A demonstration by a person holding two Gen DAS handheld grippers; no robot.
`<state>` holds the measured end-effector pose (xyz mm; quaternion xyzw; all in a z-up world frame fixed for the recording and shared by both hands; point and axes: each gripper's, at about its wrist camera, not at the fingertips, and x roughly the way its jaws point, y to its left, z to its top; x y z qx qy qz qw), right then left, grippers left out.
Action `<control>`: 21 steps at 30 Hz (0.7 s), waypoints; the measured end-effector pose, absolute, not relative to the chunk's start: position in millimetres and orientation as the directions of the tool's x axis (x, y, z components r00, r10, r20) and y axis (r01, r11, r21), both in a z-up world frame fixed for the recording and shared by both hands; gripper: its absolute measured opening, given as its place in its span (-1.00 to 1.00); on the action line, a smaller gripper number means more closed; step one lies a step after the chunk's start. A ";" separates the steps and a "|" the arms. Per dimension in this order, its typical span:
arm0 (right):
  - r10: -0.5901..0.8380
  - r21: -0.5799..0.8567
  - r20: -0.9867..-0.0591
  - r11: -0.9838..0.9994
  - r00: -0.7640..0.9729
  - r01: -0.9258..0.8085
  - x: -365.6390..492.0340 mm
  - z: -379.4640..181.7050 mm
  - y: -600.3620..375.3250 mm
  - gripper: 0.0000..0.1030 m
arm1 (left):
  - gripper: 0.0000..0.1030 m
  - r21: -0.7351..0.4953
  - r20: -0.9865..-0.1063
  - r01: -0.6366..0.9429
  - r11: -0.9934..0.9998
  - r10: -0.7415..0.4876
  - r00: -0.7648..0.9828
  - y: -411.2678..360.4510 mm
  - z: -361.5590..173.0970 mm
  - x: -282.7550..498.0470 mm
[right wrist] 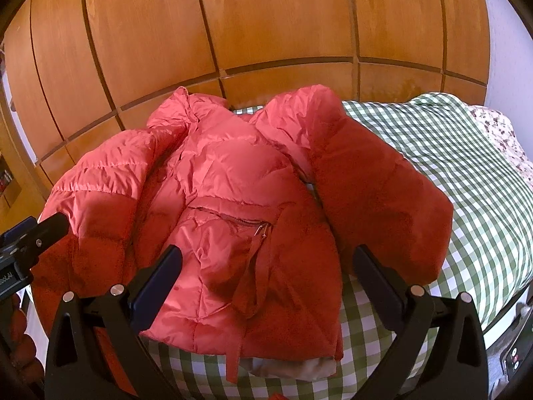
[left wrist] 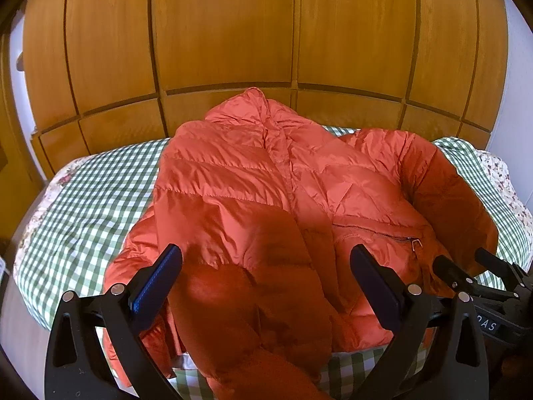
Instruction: Fold small clothes
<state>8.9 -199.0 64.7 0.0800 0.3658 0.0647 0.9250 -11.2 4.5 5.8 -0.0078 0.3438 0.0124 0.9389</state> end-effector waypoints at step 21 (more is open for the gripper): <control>0.173 0.190 -0.690 0.980 0.703 -0.056 15.6 55.4 -194.2 0.97 | 0.94 -0.044 -0.665 0.033 0.998 -0.054 0.745 6.7 -0.6 -8.5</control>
